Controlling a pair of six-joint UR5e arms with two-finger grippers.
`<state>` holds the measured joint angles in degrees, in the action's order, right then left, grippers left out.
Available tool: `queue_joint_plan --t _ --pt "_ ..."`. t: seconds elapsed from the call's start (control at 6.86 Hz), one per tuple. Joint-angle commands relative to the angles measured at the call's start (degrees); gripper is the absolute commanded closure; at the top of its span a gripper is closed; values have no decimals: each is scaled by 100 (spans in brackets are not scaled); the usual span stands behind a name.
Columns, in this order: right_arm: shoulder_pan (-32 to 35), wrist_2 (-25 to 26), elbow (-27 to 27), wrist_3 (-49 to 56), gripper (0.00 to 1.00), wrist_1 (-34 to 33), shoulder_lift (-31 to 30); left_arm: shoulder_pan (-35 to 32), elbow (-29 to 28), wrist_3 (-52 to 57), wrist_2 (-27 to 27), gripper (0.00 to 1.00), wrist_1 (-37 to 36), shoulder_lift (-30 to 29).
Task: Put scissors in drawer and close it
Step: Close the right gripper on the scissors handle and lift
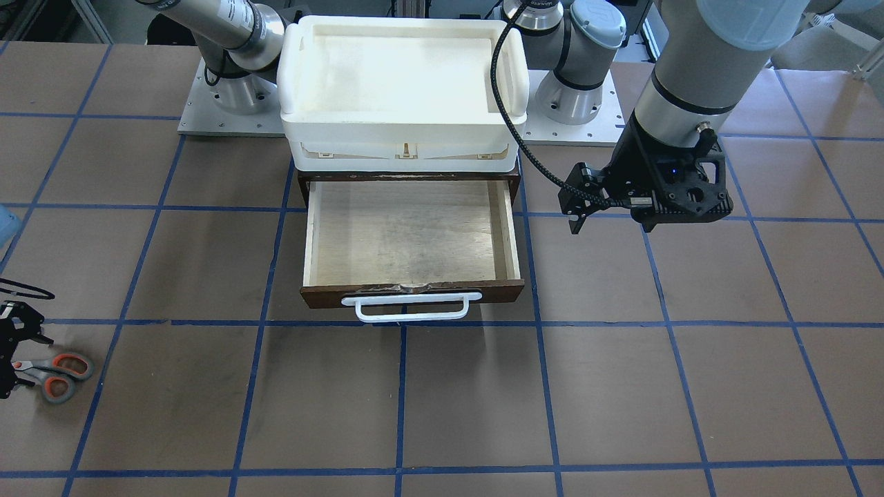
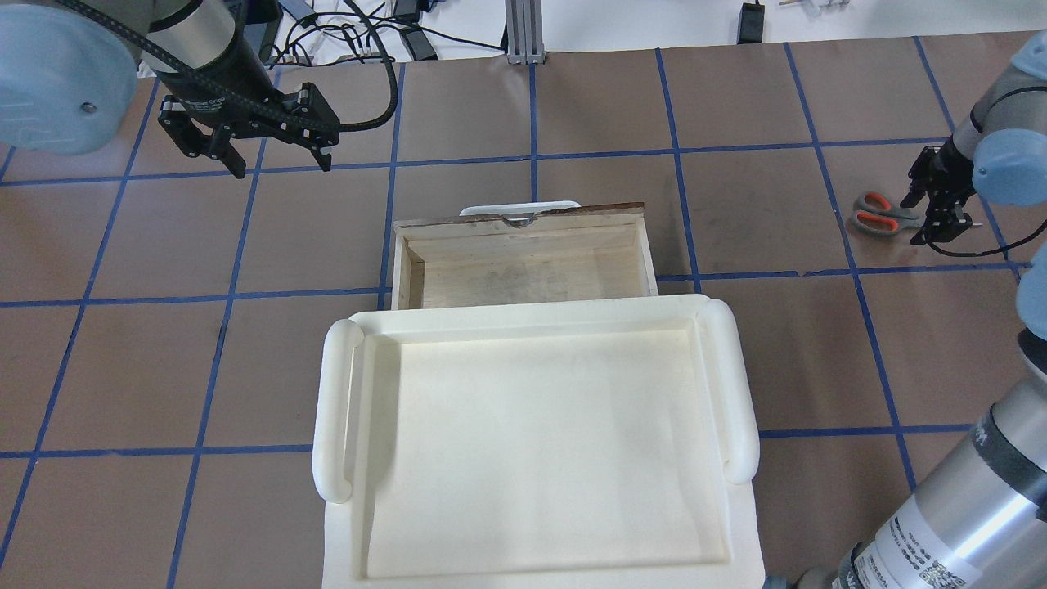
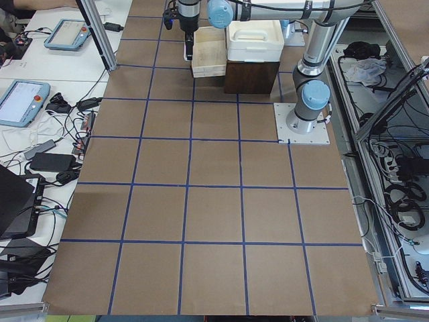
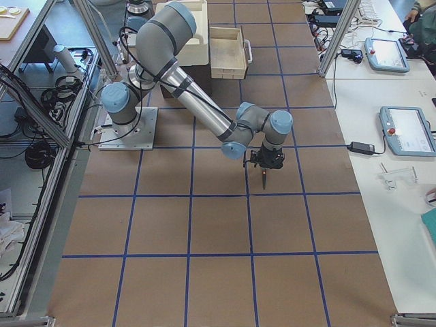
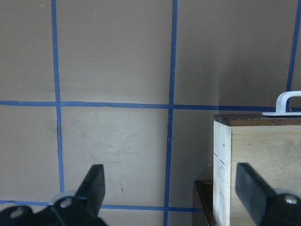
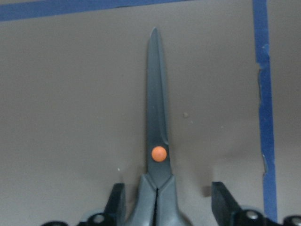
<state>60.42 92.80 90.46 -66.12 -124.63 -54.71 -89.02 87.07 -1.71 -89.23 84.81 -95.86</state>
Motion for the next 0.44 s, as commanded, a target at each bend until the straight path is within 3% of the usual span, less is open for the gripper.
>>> queue_joint_plan --t 0.0,0.29 --pt "-3 -16 -2 2 48 0 13 -2 91 -31 256 0 -156 -29" --pt "-3 -42 -11 -7 64 0 13 -2 117 -23 265 0 -210 24"
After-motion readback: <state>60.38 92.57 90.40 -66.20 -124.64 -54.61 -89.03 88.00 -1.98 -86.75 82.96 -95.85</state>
